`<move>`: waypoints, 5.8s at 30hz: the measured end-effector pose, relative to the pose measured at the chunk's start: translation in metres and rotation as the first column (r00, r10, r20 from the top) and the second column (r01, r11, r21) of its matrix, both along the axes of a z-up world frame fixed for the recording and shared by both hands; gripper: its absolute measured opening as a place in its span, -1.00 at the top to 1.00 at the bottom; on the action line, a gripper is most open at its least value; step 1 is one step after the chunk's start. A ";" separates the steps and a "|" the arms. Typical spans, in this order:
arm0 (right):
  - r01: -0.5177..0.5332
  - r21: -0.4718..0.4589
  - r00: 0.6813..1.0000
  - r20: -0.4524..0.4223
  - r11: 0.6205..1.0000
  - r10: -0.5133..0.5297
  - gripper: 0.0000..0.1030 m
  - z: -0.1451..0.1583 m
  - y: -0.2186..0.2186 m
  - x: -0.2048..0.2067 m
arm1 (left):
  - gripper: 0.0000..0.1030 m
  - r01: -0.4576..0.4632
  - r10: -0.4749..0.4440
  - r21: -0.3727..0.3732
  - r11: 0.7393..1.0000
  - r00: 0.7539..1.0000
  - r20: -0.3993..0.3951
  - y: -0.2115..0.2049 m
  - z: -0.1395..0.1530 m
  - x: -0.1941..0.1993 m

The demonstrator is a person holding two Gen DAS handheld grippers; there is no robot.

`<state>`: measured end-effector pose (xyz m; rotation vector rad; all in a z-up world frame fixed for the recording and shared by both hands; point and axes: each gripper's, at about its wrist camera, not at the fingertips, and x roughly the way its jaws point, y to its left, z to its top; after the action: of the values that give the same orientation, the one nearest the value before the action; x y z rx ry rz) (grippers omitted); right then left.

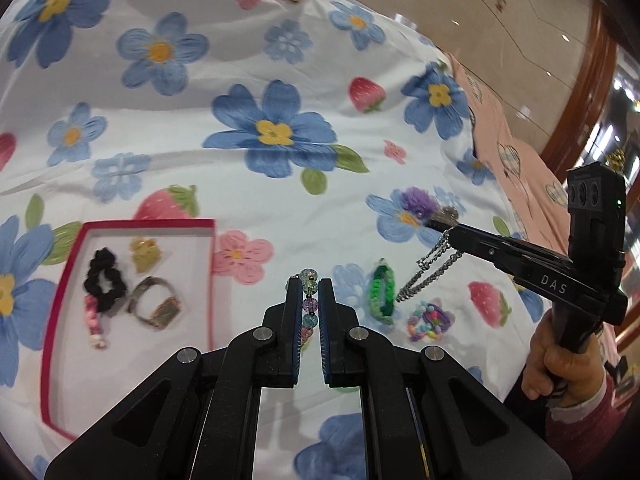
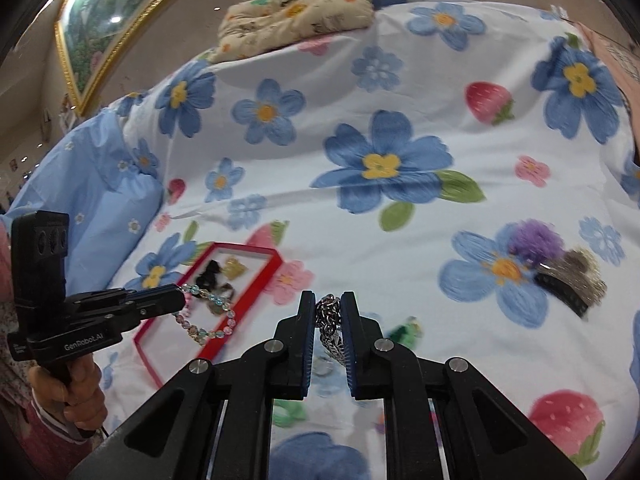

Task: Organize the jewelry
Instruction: 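Carry both bracelets into the red tray with both tools, then open both tools to release the bracelets in the tray and withdraw, then move both tools toward the loose rings and hair ties on the sheet, then grasp the yellow ring with the left tool while the right tool grasps the pastel beaded bracelet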

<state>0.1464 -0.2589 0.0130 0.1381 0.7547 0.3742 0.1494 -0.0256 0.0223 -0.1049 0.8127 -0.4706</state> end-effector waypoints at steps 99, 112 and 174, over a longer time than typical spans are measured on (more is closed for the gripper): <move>-0.169 0.082 0.979 -0.097 0.982 0.176 -0.06 -0.060 0.119 0.018 | -0.39 -0.384 0.385 0.042 0.922 0.902 -0.196 0.126 -0.085 -0.017; 0.000 0.064 0.997 -0.079 0.998 0.005 -0.16 -0.052 0.016 -0.017 | -0.40 -0.256 0.262 0.058 0.965 0.949 -0.175 0.059 -0.070 -0.027; -0.032 -0.198 0.978 -0.207 0.980 -0.010 0.85 -0.124 -0.020 -0.014 | 0.91 0.004 0.042 0.217 0.976 0.978 -0.204 -0.057 -0.129 0.029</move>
<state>0.1326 -0.2785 -0.1113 -0.0174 0.9945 0.2945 0.1783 -0.0826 -0.1067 0.0407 1.0629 -0.3538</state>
